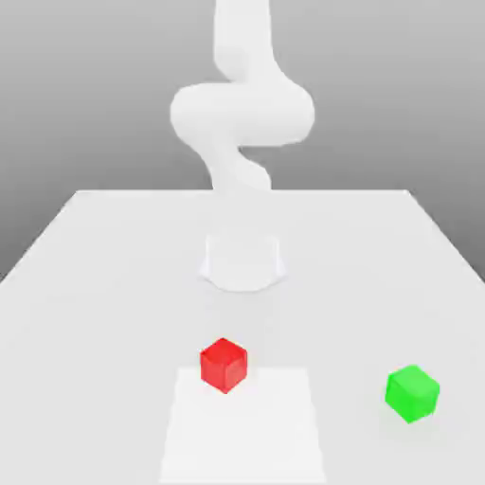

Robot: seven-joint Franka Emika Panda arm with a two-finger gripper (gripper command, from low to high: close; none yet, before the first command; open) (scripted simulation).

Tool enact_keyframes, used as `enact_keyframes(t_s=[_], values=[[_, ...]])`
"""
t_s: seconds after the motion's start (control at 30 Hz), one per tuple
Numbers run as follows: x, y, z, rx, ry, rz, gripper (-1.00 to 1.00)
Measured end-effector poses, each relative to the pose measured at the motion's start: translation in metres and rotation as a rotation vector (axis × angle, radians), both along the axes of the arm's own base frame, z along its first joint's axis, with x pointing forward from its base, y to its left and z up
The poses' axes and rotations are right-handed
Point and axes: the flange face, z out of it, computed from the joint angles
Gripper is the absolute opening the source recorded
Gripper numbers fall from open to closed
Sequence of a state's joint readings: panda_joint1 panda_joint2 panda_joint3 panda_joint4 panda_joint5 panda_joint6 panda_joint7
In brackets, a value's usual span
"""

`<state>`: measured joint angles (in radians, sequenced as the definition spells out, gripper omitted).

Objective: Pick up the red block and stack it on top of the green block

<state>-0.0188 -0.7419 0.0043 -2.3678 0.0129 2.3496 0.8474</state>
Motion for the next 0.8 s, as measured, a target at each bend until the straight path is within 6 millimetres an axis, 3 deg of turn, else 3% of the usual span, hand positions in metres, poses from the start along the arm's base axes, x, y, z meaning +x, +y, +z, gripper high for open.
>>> enact_keyframes(t_s=[0.13, 0.3, 0.4, 0.6, 0.77, 0.8], values=[[0.032, -0.008, -0.099, 0.073, 0.146, -0.105, 0.00], [0.038, -0.016, -0.225, 0.145, 0.329, -0.249, 0.00], [0.022, -0.019, -0.300, 0.178, 0.444, -0.350, 0.00], [-0.037, -0.023, -0.453, 0.226, 0.672, -0.559, 0.00], [-0.047, -0.023, -0.508, 0.230, 0.699, -0.587, 0.00], [-0.048, -0.023, -0.514, 0.229, 0.699, -0.588, -1.00]])
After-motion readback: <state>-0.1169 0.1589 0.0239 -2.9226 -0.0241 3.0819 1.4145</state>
